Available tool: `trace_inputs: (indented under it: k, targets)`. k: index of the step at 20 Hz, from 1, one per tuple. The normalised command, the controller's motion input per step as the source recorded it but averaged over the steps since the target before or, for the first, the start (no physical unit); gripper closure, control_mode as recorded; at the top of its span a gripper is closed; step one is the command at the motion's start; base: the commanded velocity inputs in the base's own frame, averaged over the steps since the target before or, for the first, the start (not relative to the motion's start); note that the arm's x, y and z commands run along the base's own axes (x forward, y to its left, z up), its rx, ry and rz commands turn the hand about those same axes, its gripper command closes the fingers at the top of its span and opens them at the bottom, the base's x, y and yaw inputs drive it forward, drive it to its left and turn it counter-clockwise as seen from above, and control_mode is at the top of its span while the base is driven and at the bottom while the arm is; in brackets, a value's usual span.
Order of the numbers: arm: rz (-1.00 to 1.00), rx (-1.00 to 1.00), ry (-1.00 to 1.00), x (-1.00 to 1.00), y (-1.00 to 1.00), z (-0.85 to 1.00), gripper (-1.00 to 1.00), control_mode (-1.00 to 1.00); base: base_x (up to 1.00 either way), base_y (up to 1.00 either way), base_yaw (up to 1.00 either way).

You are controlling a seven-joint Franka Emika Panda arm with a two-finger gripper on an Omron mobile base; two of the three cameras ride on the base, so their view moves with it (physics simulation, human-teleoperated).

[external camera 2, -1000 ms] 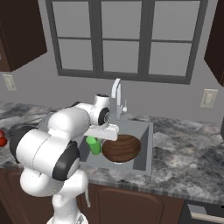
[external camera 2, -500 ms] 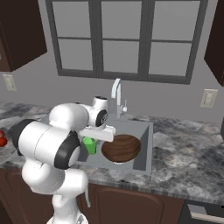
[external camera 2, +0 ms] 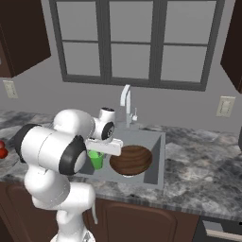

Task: Remove the bell pepper and apple from the sink. Then move the bowl and cup from the counter to the sink for washing.

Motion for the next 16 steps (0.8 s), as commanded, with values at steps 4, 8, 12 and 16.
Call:
trace_inputs:
  k: [4, 8, 12, 16]
  targets:
    - [0.00, 0.00, 0.00, 0.08, 0.00, -0.11, 1.00, -1.00, 0.00, 0.00, 0.00]
    - [0.01, 0.00, 0.00, 0.03, 0.00, -0.11, 1.00, -1.00, 0.00, 0.00, 0.00]
    - [0.01, 0.00, 0.00, 0.01, -0.05, -0.12, 1.00, -1.00, 0.00, 0.00, 0.00]
    - [0.02, 0.00, 0.00, 0.00, -0.09, -0.10, 1.00, -1.00, 0.00, 0.00, 0.00]
